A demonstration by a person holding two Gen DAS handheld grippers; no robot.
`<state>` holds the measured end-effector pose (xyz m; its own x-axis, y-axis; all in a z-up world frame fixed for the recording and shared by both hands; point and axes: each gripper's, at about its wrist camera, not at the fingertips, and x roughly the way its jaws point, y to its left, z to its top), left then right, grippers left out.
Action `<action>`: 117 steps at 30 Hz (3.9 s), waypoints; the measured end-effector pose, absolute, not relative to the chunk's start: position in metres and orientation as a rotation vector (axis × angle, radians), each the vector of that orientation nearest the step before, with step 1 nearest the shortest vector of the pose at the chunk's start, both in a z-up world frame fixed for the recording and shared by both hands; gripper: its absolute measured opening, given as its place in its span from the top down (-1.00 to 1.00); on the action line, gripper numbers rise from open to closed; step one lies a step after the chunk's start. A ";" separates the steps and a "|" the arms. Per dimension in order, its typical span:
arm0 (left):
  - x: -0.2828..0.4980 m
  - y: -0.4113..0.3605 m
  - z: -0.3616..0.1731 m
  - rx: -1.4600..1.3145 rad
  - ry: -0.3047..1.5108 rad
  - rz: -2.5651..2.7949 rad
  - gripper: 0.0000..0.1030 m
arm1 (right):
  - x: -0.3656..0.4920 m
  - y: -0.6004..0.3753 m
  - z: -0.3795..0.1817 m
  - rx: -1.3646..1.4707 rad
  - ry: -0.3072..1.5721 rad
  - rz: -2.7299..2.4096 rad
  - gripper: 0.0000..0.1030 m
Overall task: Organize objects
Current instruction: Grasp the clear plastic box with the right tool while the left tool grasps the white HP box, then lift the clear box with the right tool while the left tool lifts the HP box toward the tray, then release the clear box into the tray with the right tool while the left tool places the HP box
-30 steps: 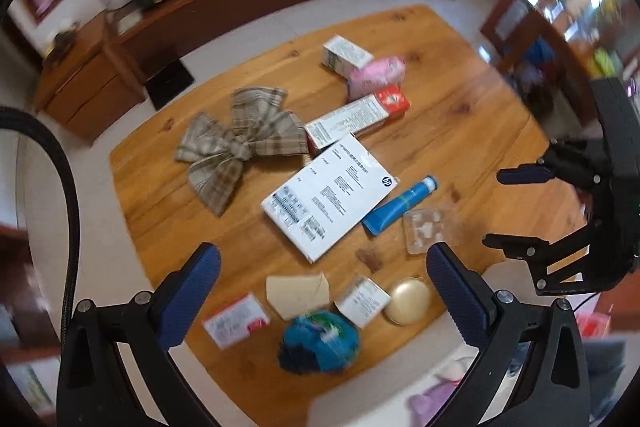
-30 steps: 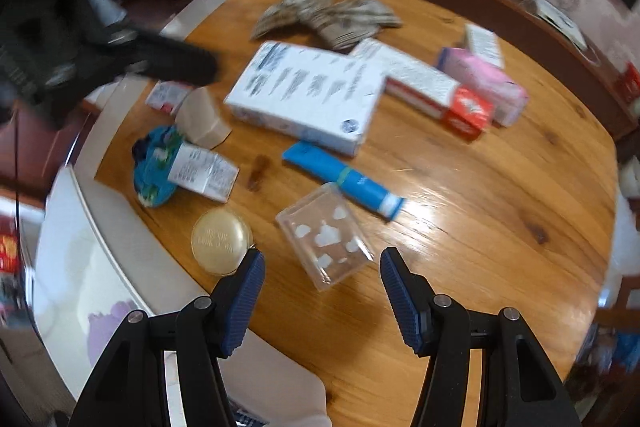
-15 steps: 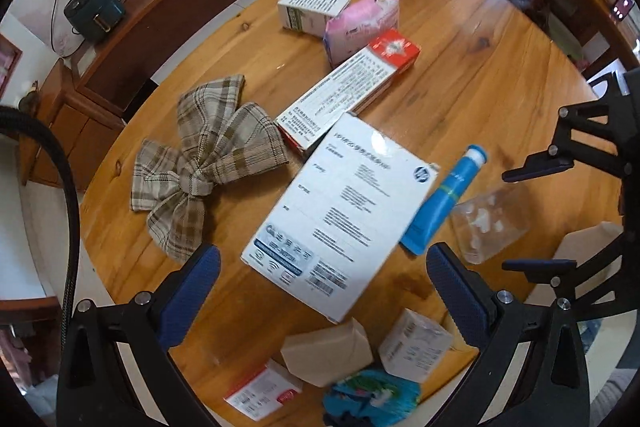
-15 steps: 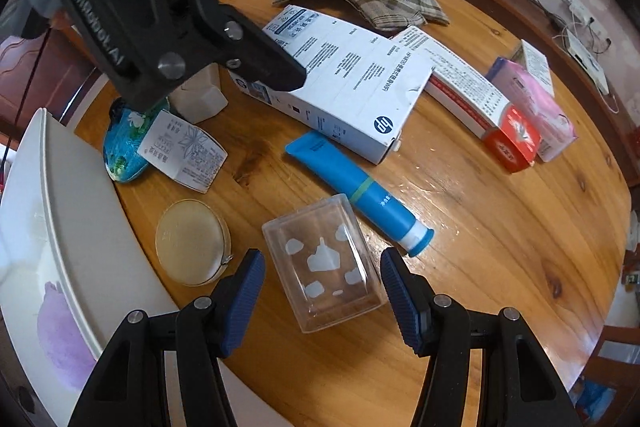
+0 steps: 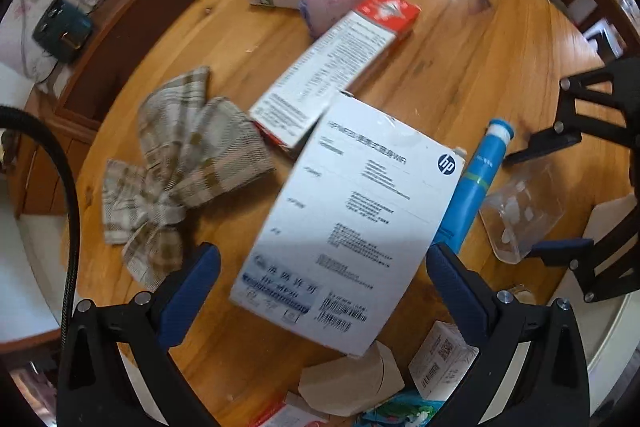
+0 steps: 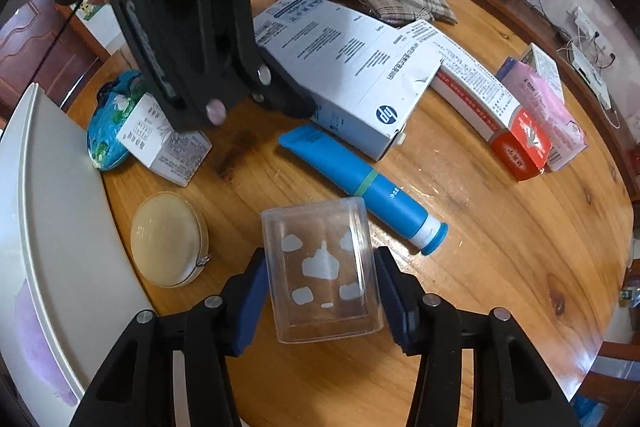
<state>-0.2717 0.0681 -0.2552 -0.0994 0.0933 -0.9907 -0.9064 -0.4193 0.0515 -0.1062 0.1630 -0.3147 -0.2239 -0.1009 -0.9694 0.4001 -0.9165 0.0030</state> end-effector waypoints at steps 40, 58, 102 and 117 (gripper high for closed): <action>-0.194 0.006 -0.153 -1.390 0.601 1.857 -0.54 | -0.019 0.213 -0.188 1.669 0.028 -2.640 0.03; -0.071 -0.067 -0.068 -1.508 0.225 2.145 -0.54 | 0.105 0.151 -0.103 1.537 -0.353 -2.661 0.02; 0.030 -0.108 -0.189 -1.806 0.050 2.285 -0.78 | 0.124 0.097 -0.170 1.751 -0.248 -2.458 -0.12; 0.031 -0.096 -0.145 -1.675 0.092 2.314 -0.83 | 0.125 0.104 -0.154 1.703 -0.292 -2.520 -0.12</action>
